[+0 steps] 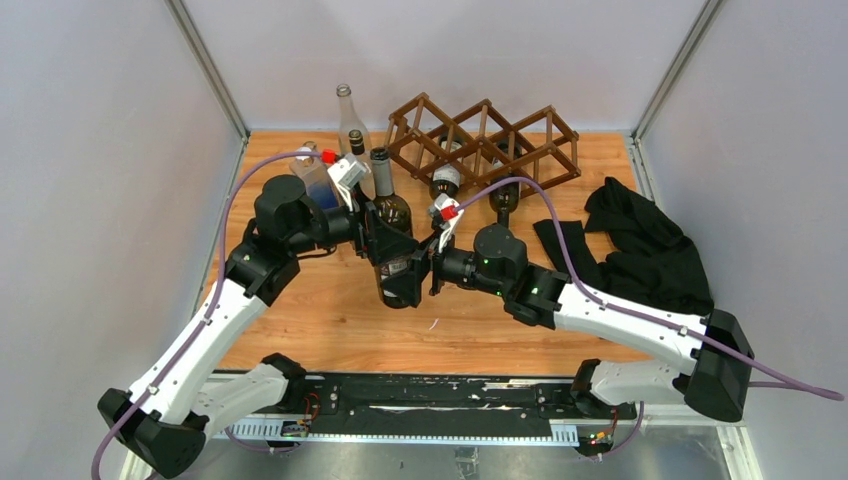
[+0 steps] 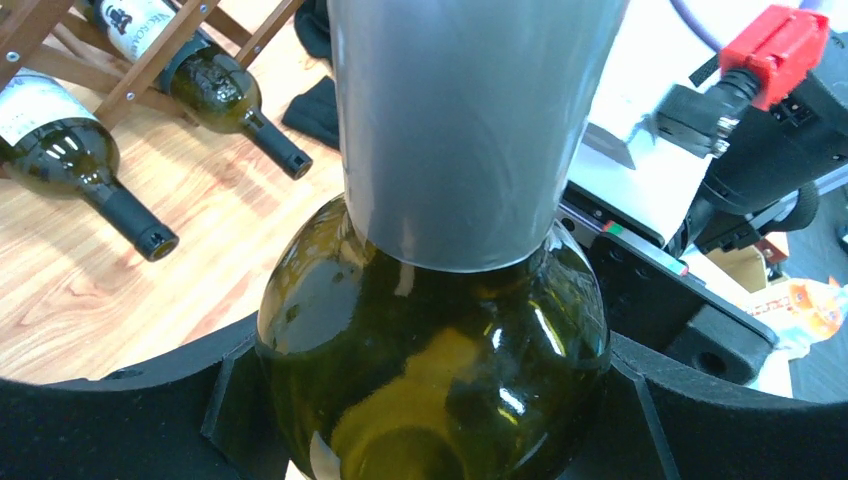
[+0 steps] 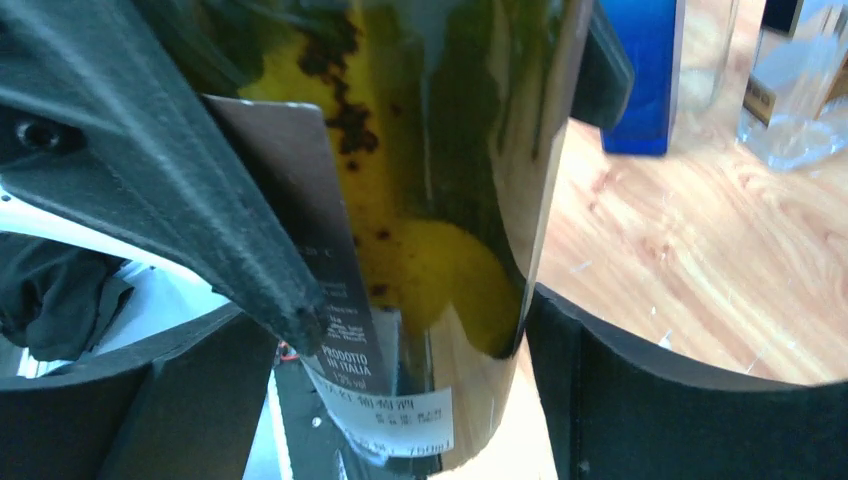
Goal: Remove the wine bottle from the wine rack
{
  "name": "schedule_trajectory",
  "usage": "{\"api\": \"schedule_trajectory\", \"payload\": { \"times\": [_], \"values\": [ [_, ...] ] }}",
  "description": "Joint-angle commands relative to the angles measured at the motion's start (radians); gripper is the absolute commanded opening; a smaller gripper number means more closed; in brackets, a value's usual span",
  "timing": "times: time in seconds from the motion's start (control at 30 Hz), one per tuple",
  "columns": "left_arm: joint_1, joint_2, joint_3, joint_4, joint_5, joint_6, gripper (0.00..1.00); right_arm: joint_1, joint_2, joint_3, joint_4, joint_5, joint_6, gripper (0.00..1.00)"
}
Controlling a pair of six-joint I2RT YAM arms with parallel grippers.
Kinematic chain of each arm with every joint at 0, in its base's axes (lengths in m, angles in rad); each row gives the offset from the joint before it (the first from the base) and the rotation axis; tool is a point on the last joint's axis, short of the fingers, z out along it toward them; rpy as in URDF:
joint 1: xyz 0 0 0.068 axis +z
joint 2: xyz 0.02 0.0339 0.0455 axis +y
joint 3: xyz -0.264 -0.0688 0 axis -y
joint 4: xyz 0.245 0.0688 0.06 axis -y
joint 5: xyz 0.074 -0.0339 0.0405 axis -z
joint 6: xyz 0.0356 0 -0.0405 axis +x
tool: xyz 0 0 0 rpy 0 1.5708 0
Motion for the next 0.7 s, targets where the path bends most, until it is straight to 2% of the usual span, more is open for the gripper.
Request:
{"api": "schedule_trajectory", "payload": {
  "times": [0.0,0.1,0.13,0.17,0.23,0.3,0.37,0.4,0.57,0.67],
  "values": [
    [0.009,-0.05,0.021,0.115,0.032,-0.081,0.0,0.029,-0.006,-0.025,0.151,0.066,-0.057,0.83],
    [0.011,-0.063,0.006,0.128,0.026,-0.117,0.02,0.044,-0.012,-0.031,0.152,0.083,-0.089,0.53],
    [0.011,-0.066,0.004,0.132,0.025,-0.128,0.07,0.051,-0.011,-0.028,0.143,0.086,-0.102,0.41],
    [0.011,-0.067,0.003,0.136,0.025,-0.137,0.16,0.058,-0.009,-0.022,0.13,0.091,-0.119,0.29],
    [0.013,-0.065,0.012,0.134,0.025,-0.149,0.44,0.079,-0.004,-0.002,0.083,0.122,-0.153,0.01],
    [0.019,-0.066,0.025,0.126,0.011,-0.155,0.69,0.094,-0.004,0.011,0.045,0.136,-0.175,0.0],
    [0.026,-0.066,0.041,0.121,0.0,-0.147,0.84,0.103,-0.013,0.009,0.03,0.144,-0.192,0.0],
    [0.029,-0.066,0.049,0.114,-0.008,-0.139,0.89,0.107,-0.018,0.007,0.022,0.149,-0.199,0.0],
    [0.065,-0.057,0.079,0.105,-0.013,-0.108,0.92,0.112,-0.052,-0.011,-0.025,0.169,-0.227,0.0],
    [0.081,-0.045,0.075,0.11,0.011,-0.103,0.87,0.113,-0.072,-0.035,-0.024,0.182,-0.223,0.0]
  ]
}}
